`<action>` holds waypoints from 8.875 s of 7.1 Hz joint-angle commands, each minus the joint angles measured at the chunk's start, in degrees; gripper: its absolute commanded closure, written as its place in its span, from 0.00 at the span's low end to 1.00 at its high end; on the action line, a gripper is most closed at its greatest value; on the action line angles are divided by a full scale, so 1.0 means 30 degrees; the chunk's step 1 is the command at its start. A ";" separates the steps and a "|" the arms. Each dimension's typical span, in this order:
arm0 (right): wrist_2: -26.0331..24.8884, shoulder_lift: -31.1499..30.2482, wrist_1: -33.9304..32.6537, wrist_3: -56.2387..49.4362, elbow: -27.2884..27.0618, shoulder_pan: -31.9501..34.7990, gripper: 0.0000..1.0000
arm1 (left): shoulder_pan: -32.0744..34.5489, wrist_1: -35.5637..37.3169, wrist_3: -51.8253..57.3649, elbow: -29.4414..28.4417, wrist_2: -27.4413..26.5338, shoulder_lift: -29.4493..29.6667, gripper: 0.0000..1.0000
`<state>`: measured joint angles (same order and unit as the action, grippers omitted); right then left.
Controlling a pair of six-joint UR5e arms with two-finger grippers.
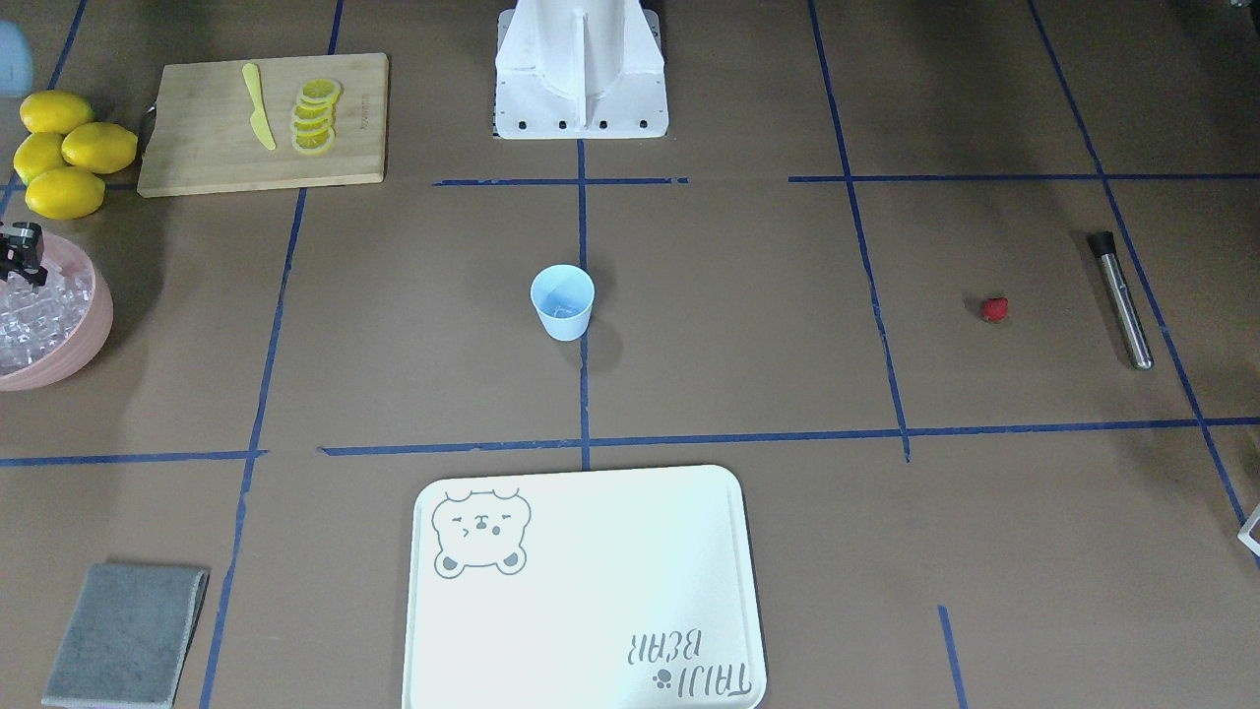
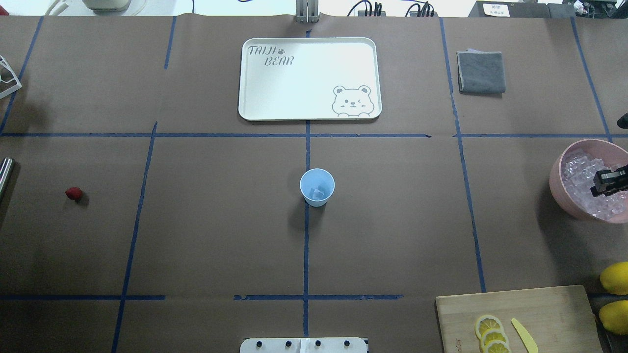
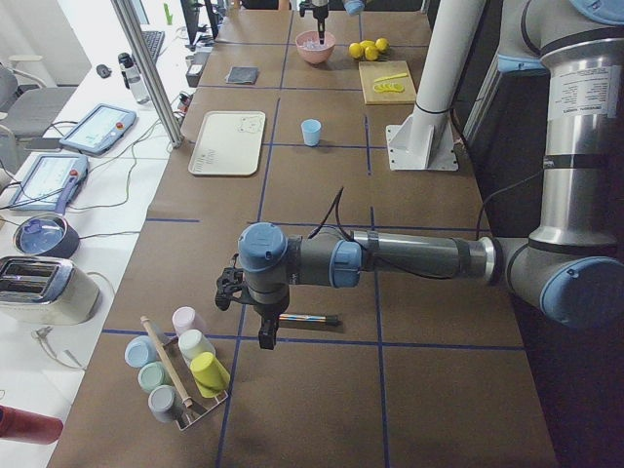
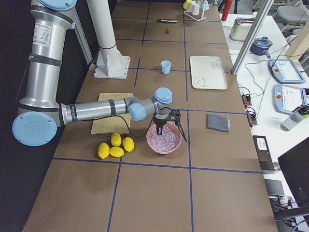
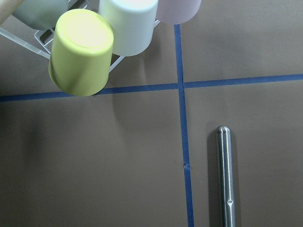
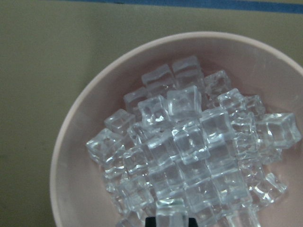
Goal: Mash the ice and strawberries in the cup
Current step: 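Lower the right gripper into the bowl and grasp another ice cube, then carry the ice cube with the right gripper over the cup, then open the right gripper to drop the ice cube into the cup, then move the right gripper back over the pink bowl, then lower the right gripper into the bowl and grasp a third ice cube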
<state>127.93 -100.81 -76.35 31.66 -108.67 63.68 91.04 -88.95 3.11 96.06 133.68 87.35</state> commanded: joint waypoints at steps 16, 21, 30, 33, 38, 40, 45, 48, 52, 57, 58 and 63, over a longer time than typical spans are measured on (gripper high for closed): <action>-0.5935 2.0362 -0.7716 1.1712 0.6161 -1.0915 1.00 | -0.0726 0.0030 0.0312 -0.0556 -0.0264 0.0914 0.00; -0.5731 2.0273 -0.7683 1.1769 0.6428 -1.1208 0.84 | -0.1195 0.0001 0.0311 -0.0732 -0.1202 0.0887 0.00; -0.5468 1.8234 -0.7830 1.1626 0.3191 -0.9340 0.00 | -0.1165 0.0000 0.0137 -0.0410 -0.0765 0.0826 0.00; -0.2934 1.2122 -0.7772 0.5936 -0.2317 -0.4520 0.00 | -0.1165 0.0000 -0.0009 -0.0002 -0.0556 0.0827 0.00; -0.0164 0.2679 -0.2982 -0.1558 -0.1838 0.1476 0.00 | -0.1165 0.0029 -0.0010 0.0381 0.0146 0.0826 0.00; -0.0164 0.2373 -0.1359 -0.1443 0.0468 0.1448 0.00 | -0.1165 0.0029 -0.0010 0.0381 0.0147 0.0826 0.00; -0.0339 0.2490 -0.1209 -0.1443 0.2706 0.0339 0.06 | -0.1165 0.0029 -0.0010 0.0381 0.0176 0.0826 0.00; -0.0398 0.2403 -0.1209 -0.1619 0.3000 0.0247 0.10 | -0.1165 0.0029 -0.0010 0.0381 0.0176 0.0826 0.00; -0.0399 0.2431 -0.1209 -0.1589 0.3585 0.0247 0.20 | -0.1165 0.0029 -0.0010 0.0410 0.0176 0.0826 0.00; -0.0398 0.2519 -0.1209 -0.1590 0.3586 0.0277 0.45 | -0.1165 0.0029 -0.0010 0.0584 0.0176 0.0826 0.00; -0.0399 0.2548 -0.1209 -0.1618 0.3586 0.0277 0.62 | -0.1165 0.0029 -0.0010 0.0615 0.0176 0.0826 0.00; -0.0370 0.2491 -0.1354 -0.1648 0.2539 0.1210 0.98 | -0.1165 0.0029 -0.0010 0.0615 0.0176 0.0826 0.00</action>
<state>126.73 -93.02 -80.12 26.73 -99.18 66.10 87.54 -88.86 3.08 97.91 134.21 89.83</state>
